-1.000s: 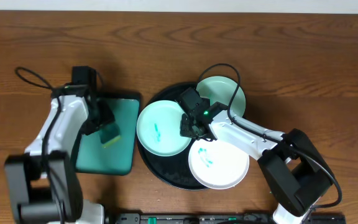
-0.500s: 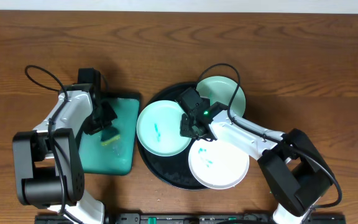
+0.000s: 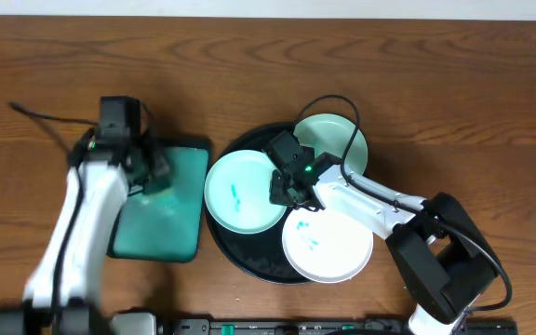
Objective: Clean dirty plates on tray and stack at the side
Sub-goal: 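Grasp the green sponge with the left gripper and lift it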
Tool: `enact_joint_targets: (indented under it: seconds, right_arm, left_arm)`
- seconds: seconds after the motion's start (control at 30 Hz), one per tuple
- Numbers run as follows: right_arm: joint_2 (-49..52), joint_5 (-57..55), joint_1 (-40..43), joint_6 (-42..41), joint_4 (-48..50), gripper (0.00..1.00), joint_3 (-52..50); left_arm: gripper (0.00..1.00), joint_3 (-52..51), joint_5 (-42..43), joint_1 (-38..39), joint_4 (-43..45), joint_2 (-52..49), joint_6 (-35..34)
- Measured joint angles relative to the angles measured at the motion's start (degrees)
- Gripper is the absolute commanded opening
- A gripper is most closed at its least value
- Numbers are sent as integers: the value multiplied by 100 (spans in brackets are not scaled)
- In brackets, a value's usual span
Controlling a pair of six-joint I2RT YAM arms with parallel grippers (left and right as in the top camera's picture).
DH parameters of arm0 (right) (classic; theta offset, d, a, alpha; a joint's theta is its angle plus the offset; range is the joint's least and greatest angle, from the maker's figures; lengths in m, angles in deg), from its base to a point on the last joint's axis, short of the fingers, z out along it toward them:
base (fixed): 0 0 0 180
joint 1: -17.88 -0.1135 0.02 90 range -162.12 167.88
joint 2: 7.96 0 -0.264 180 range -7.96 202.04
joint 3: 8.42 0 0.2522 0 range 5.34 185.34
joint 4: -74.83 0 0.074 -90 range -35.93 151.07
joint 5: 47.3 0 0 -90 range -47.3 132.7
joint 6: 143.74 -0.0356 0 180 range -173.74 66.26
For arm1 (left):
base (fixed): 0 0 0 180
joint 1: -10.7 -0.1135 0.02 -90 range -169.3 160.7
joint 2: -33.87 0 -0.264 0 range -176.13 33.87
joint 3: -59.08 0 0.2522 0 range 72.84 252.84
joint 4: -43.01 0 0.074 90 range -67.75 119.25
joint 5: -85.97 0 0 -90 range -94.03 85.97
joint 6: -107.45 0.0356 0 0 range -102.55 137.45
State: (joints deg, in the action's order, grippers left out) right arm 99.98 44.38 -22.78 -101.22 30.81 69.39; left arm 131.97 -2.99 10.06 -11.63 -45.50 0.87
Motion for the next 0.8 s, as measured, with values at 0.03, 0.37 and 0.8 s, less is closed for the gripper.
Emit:
enact_joint_targets:
  seconds: [0.03,0.37,0.8]
  right_arm:
    - [0,0,0,0,2,1,0]
    - [0,-2,0,46,2,1,0]
    - [0,-2,0,63,4,1,0]
  left_arm:
    - [7,0,-20,79,39,280,103]
    - [7,0,-688,789,374,1899,977]
    - [7,0,-1005,903,382,2120,1233]
